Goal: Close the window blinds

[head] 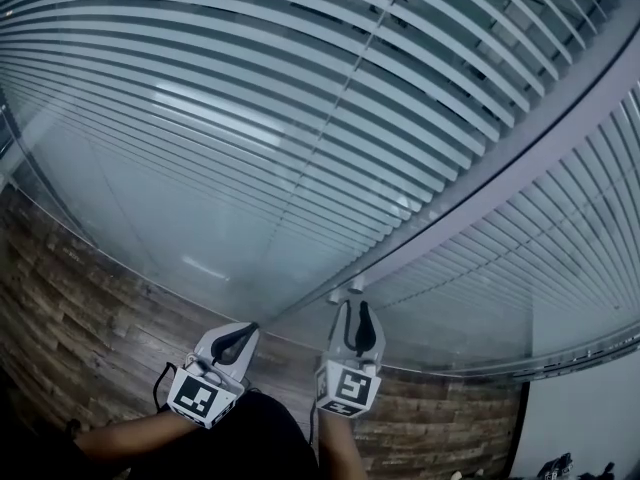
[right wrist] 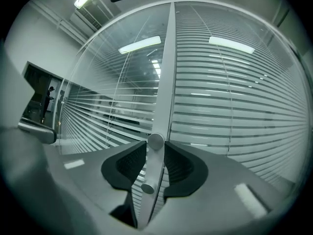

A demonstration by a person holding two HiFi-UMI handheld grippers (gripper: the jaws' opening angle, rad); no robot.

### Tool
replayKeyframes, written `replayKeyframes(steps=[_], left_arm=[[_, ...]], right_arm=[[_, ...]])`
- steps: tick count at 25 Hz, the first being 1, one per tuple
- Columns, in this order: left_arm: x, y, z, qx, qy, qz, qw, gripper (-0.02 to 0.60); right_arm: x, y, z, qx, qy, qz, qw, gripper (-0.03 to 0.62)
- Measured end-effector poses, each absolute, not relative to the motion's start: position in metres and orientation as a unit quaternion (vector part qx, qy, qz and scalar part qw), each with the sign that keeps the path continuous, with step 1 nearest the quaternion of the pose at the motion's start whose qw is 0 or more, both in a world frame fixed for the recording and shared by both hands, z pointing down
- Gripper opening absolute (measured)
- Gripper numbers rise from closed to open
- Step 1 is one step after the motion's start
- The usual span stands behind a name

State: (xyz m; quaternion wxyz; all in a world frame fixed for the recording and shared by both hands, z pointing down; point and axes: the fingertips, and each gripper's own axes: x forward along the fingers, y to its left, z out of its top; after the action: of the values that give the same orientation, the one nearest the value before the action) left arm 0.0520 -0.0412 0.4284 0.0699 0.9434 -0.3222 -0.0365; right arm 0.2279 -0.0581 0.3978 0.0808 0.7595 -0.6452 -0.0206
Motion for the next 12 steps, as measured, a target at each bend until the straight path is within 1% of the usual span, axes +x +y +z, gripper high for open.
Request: replayKeyframes(steps=[3,12], left_arm=[[0.052,-0.044,0.427,0.943,-0.324,-0.036,0.069,0.0],[0.057,-0.051,0.426,0.942,-0.325,-0.036,0.073,0.0]], right_arm=[[0.229,-0.067,0.396,0.757,-0.648,-0.019,0.082,0.126],[0.235,-0.08,0.398,0.755,-0.65,-0.015,0.091,0.127]])
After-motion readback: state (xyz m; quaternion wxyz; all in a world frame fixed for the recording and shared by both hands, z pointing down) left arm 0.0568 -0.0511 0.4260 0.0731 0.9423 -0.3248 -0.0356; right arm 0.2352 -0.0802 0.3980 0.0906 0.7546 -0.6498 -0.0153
